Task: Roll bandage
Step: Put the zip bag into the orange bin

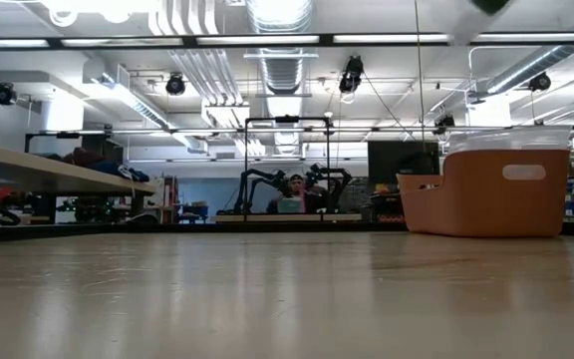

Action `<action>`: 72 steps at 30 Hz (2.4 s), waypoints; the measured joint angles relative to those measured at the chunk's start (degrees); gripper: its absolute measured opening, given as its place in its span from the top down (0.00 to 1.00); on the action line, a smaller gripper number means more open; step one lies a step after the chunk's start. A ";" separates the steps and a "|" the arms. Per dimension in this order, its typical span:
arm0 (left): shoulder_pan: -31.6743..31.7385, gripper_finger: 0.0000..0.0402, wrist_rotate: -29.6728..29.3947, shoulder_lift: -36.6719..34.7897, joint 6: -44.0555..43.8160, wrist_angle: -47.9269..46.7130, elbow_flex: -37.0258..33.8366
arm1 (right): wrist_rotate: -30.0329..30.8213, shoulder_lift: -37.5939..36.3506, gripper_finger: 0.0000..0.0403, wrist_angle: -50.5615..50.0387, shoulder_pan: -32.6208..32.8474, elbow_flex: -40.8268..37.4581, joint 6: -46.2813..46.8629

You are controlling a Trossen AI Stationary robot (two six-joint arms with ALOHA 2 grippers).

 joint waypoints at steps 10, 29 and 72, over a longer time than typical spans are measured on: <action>3.76 0.71 -1.51 1.94 11.79 19.01 0.04 | -0.97 3.12 1.00 -2.86 -0.32 -0.23 0.08; 11.06 0.51 6.18 8.18 13.55 26.61 0.04 | -6.96 5.39 1.00 -1.99 -1.98 -0.21 9.01; 35.46 1.00 23.69 43.86 3.23 11.02 40.29 | -1.90 7.32 0.49 -40.13 -1.98 12.21 40.69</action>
